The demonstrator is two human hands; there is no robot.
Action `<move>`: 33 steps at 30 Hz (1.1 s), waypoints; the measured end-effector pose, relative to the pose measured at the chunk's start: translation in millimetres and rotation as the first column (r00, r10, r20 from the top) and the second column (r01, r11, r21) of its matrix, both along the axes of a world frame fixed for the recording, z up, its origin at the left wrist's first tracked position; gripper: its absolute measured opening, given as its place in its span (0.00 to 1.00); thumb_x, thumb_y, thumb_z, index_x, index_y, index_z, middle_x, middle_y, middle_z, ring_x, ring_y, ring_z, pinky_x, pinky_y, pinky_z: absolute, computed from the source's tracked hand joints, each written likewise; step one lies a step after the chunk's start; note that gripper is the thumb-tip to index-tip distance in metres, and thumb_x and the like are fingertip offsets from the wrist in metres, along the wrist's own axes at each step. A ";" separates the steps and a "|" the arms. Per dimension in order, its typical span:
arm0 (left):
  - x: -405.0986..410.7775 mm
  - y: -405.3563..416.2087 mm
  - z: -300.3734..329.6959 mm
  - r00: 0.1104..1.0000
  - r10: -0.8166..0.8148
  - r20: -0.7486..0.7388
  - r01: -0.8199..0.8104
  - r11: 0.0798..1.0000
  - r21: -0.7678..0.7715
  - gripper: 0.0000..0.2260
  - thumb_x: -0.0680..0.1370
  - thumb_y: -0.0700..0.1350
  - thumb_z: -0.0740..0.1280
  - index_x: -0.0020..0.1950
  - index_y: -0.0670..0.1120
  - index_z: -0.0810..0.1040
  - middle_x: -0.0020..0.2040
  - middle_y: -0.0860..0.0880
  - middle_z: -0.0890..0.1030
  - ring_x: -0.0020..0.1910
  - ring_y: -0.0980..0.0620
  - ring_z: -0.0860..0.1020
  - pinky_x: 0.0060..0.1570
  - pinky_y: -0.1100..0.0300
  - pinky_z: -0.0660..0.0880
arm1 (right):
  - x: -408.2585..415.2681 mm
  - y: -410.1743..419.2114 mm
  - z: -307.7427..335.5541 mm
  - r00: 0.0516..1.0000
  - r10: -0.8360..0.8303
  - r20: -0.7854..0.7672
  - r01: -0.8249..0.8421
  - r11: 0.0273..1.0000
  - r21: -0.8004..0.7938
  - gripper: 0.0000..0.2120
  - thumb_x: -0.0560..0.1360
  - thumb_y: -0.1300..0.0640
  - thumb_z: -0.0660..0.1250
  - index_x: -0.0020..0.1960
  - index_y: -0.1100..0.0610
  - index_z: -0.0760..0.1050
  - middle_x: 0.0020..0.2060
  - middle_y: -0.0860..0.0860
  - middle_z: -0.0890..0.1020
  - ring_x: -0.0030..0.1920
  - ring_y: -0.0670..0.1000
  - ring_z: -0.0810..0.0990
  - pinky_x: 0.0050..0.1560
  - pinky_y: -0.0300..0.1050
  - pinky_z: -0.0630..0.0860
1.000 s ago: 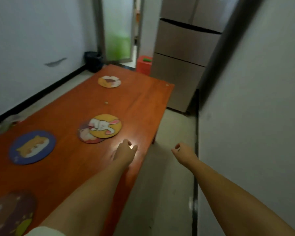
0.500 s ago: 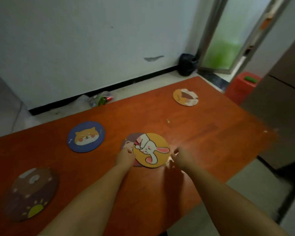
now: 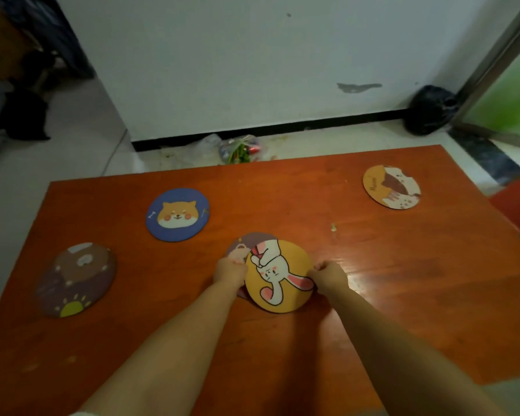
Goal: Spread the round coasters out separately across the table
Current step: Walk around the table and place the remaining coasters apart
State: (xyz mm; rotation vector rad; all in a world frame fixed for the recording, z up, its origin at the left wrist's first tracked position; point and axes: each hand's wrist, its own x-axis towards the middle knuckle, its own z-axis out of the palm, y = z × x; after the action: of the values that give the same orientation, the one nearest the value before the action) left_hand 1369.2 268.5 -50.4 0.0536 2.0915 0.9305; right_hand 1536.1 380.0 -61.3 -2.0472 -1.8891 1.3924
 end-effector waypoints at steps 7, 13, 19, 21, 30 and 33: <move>-10.1 -47.7 24.9 0.996 0.093 0.004 -0.093 0.991 0.100 0.17 0.78 0.34 0.62 0.30 0.45 0.70 0.32 0.48 0.72 0.36 0.46 0.74 0.53 0.46 0.80 | -27.0 -30.6 24.4 0.984 0.083 -0.157 -0.079 0.996 0.033 0.16 0.70 0.66 0.65 0.30 0.55 0.62 0.27 0.53 0.68 0.30 0.54 0.65 0.33 0.49 0.63; -47.6 -139.6 23.2 0.984 0.178 0.010 -0.178 0.979 0.096 0.04 0.79 0.37 0.64 0.50 0.40 0.77 0.50 0.41 0.76 0.53 0.42 0.76 0.53 0.52 0.78 | -60.9 -112.3 22.6 0.950 0.233 -0.206 -0.236 0.972 0.010 0.19 0.75 0.65 0.64 0.31 0.54 0.58 0.28 0.54 0.63 0.30 0.54 0.60 0.39 0.51 0.63; -65.5 -228.5 5.9 0.984 0.176 0.020 -0.176 0.984 0.003 0.04 0.79 0.38 0.63 0.51 0.39 0.76 0.53 0.39 0.77 0.53 0.41 0.76 0.56 0.49 0.78 | -82.9 -190.0 0.2 0.951 0.240 -0.194 -0.260 0.962 -0.082 0.16 0.73 0.62 0.67 0.33 0.53 0.63 0.31 0.53 0.70 0.38 0.54 0.69 0.40 0.49 0.69; -67.1 -243.9 0.5 0.988 0.155 -0.004 -0.155 0.988 -0.016 0.03 0.79 0.37 0.63 0.48 0.40 0.75 0.52 0.39 0.77 0.52 0.42 0.76 0.55 0.49 0.78 | -87.5 -204.6 -3.5 0.954 0.242 -0.175 -0.261 0.960 -0.100 0.15 0.72 0.61 0.68 0.33 0.53 0.64 0.31 0.53 0.71 0.37 0.54 0.71 0.40 0.49 0.70; -64.8 -251.5 -6.3 0.956 -0.160 -0.248 0.106 0.971 -0.216 0.13 0.77 0.38 0.62 0.34 0.47 0.66 0.36 0.47 0.72 0.41 0.45 0.73 0.43 0.50 0.74 | -85.2 -212.7 -8.9 0.912 0.408 0.038 -0.408 0.913 -0.009 0.18 0.74 0.60 0.66 0.31 0.54 0.61 0.29 0.52 0.68 0.32 0.54 0.69 0.27 0.43 0.62; -65.6 -248.6 0.3 0.921 -0.296 -0.253 0.223 0.934 -0.278 0.01 0.78 0.39 0.62 0.47 0.42 0.73 0.51 0.39 0.79 0.50 0.40 0.78 0.47 0.47 0.75 | -87.1 -210.0 -8.9 0.875 0.472 0.109 -0.477 0.878 0.028 0.16 0.75 0.59 0.63 0.30 0.56 0.62 0.30 0.54 0.71 0.30 0.52 0.68 0.25 0.43 0.58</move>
State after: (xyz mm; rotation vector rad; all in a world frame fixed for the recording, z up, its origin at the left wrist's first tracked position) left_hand 1303.5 19.9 -50.1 0.3535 2.3839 0.5209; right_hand 1449.0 170.0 -70.3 -1.7208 -2.5712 1.3080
